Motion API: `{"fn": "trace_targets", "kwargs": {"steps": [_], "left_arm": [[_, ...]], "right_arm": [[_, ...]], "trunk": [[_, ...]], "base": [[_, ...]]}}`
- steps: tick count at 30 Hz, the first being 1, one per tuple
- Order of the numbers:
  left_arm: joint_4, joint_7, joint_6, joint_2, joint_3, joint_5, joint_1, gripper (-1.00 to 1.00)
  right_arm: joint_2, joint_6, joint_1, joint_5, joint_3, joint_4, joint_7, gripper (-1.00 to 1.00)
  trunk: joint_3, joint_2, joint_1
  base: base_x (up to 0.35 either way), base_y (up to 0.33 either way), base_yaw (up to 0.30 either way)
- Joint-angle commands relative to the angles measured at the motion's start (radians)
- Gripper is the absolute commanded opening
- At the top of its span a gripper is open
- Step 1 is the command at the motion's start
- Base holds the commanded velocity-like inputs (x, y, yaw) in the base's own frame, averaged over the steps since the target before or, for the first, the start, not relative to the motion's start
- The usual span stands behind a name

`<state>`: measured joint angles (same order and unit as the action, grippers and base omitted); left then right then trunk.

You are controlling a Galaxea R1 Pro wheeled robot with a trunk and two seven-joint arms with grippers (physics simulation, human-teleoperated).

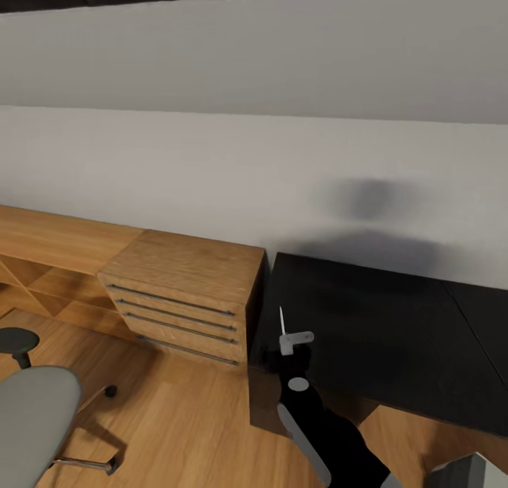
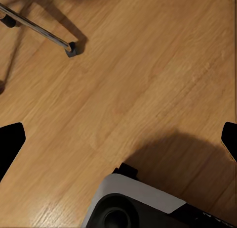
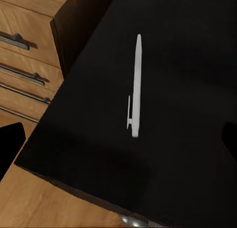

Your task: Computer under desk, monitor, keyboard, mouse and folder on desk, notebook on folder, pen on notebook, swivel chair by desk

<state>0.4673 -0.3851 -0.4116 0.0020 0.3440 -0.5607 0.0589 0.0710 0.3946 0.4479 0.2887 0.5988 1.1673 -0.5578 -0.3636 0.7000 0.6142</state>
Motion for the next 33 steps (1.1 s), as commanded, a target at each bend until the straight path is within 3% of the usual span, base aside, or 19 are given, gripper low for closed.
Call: {"fn": "trace_targets", "kwargs": {"steps": [1,10,11,24,33], "left_arm": [[0.000,-0.007,-0.005,0.000,0.010,-0.006,0.001,1.00],[0.001,-0.008,-0.004,0.000,0.012,-0.004,0.001,1.00],[0.001,-0.008,-0.004,0.000,0.013,-0.003,0.001,1.00],[0.001,-0.008,-0.004,-0.002,0.014,-0.002,0.001,1.00],[0.001,-0.009,-0.004,-0.002,0.015,-0.001,0.001,1.00]], "right_arm": [[-0.002,-0.016,0.002,0.007,-0.007,-0.018,-0.008,1.00],[-0.012,-0.179,0.005,0.007,-0.041,-0.125,-0.004,1.00],[-0.011,-0.209,0.008,0.006,-0.043,-0.171,-0.003,1.00],[-0.005,-0.228,0.021,0.008,-0.043,-0.288,0.096,1.00],[0.000,-0.296,0.082,0.014,-0.042,-0.447,0.165,1.00]], "trunk": [[-0.001,0.001,0.001],[-0.001,0.001,0.001],[-0.001,0.001,0.001],[-0.001,0.001,0.001],[-0.001,0.001,0.001]], "base": [[0.239,0.000,0.001],[0.071,0.000,0.000],[0.055,0.000,0.000],[0.126,0.000,0.000],[0.005,0.000,0.000]]}}
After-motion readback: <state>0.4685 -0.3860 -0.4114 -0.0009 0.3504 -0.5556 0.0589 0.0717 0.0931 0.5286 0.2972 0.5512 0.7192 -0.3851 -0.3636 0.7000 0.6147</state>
